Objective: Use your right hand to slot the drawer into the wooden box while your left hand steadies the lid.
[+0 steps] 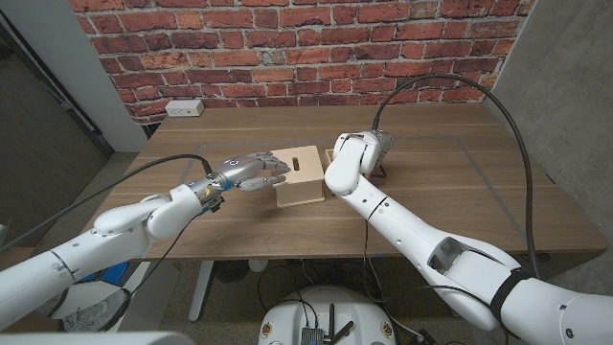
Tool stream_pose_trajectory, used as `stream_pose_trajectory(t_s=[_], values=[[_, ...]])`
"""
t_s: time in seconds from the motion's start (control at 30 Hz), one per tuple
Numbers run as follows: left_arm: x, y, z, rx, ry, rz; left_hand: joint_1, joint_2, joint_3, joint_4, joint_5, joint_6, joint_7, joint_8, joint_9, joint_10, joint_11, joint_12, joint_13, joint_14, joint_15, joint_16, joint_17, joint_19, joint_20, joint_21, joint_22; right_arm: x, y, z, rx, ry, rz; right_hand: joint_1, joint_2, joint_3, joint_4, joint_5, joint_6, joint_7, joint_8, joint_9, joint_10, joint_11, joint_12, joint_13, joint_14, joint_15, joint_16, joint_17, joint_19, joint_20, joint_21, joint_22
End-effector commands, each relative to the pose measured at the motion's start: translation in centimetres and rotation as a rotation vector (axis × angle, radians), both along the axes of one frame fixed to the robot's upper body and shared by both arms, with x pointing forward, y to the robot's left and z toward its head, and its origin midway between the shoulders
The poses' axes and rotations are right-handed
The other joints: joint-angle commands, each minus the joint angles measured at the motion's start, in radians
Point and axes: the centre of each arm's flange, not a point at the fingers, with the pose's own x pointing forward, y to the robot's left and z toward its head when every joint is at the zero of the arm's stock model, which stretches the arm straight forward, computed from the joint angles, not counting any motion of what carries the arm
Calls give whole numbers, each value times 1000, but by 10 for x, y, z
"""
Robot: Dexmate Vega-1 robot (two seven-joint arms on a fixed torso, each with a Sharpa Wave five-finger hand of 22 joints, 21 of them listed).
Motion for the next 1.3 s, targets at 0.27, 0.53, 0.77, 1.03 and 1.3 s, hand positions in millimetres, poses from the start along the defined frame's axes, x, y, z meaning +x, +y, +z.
stream_pose_trajectory(t_s=[0.27,0.53,0.77,1.03,1.3], values=[[1,-1,-5,-10,11,-3,5,17,9,1,4,9,3,-4,5,13,-4,-1,3,11,-176,-2,4,10,-156,-1,3,3,9,4,-10,-2,9,60,68,21,12,6,76,-19,4,15,66,-64,-3,5,4,-8,-4,9,-6,-102,10,1],[1,-2,-4,-12,11,-7,6,18,11,-1,4,10,3,-5,5,15,2,-2,3,14,-176,-2,4,11,-156,-1,3,4,14,2,-10,1,22,59,69,21,13,6,76,-19,3,15,68,-65,-4,8,6,-8,-5,11,-7,-102,14,0],[2,-2,-4,-21,14,-3,7,18,13,-3,4,12,5,-5,5,16,0,-4,3,15,-176,-3,3,12,-154,-1,3,6,17,0,-3,9,24,60,69,21,11,6,77,-20,2,15,72,-66,-5,9,6,-9,-6,13,-7,-102,19,0],[3,-2,-4,-29,17,4,7,19,16,-5,4,12,6,-6,5,17,2,-5,3,18,-175,-3,3,13,-155,-2,3,7,20,-1,-1,7,25,59,70,22,12,7,77,-20,1,15,73,-66,-7,13,7,-8,-7,16,-8,-102,23,-1],[6,-3,-4,-31,20,-1,8,21,18,-7,4,12,7,-7,5,17,-1,-6,3,20,-175,-4,3,14,-156,-2,3,7,26,-1,-2,11,38,60,69,22,11,7,79,-19,0,16,77,-66,-11,11,10,-10,-7,19,-6,-102,30,-1]])
